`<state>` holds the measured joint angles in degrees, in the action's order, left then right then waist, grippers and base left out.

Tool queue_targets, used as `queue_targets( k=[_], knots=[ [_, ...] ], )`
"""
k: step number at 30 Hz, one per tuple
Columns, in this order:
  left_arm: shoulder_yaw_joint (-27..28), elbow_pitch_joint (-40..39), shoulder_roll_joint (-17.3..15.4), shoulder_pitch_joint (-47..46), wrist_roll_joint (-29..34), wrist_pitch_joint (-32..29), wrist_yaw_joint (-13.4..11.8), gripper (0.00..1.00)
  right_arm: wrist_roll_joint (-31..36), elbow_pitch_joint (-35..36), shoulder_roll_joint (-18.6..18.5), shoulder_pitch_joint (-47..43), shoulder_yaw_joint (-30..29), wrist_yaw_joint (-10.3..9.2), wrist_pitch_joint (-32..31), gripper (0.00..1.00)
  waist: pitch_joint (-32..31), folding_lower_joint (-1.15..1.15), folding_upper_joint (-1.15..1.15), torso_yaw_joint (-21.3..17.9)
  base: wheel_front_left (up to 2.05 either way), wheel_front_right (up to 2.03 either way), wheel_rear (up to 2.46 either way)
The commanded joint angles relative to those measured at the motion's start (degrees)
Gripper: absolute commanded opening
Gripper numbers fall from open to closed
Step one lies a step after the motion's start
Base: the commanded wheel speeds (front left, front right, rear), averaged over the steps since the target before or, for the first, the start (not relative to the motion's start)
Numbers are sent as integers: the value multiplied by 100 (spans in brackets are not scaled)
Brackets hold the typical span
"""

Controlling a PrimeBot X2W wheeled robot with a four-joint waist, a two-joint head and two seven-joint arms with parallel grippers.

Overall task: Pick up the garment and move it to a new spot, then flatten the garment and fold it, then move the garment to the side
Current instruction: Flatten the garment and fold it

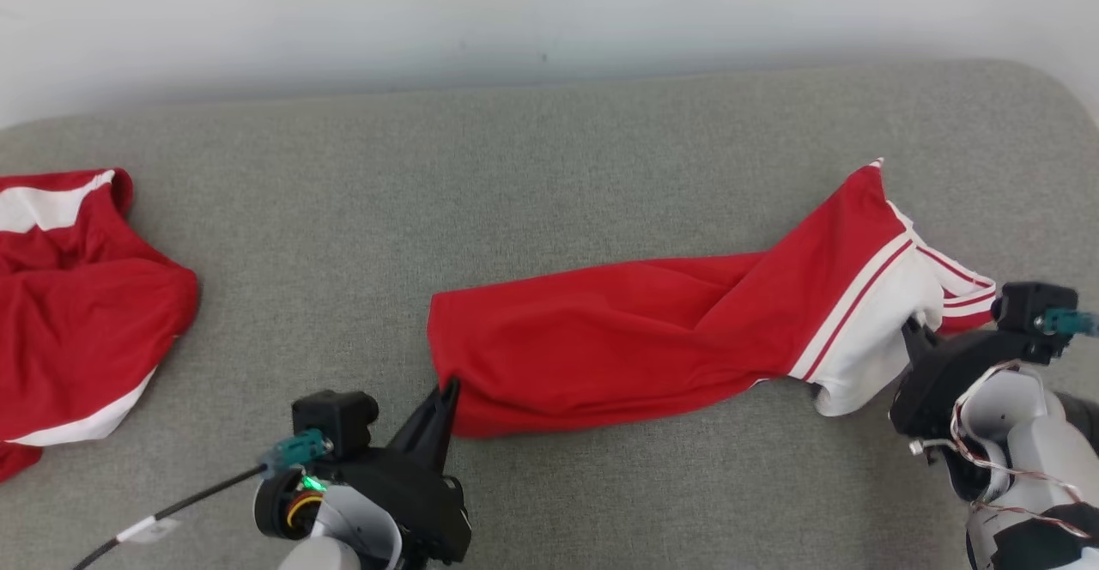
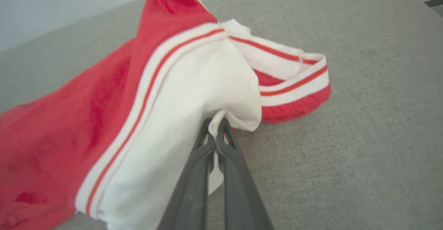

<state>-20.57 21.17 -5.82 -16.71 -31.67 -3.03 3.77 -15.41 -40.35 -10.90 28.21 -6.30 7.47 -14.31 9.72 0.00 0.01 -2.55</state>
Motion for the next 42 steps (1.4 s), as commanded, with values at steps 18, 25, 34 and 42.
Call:
queue_targets(
  k=[18,25,34,42],
  knots=[
    [788,-1238,-556,-1822,-963,-1048,161,0,-1422,2327,161,1588,368,5,-973,0,361,0,-1,-524,0,0,0],
    [931,-785,-907,-3684,-560,-902,184,0,-994,1512,119,3538,439,5,-126,0,1454,0,-1,-667,0,0,0],
    [1168,-172,-1156,-5642,-162,-231,179,0,-611,761,267,5624,-87,5,1392,0,2433,0,-1,-698,0,0,0],
    [1167,243,-1392,-6910,169,436,247,0,-447,441,126,6868,-307,5,2424,0,2671,0,-1,-696,0,0,0]
  ],
)
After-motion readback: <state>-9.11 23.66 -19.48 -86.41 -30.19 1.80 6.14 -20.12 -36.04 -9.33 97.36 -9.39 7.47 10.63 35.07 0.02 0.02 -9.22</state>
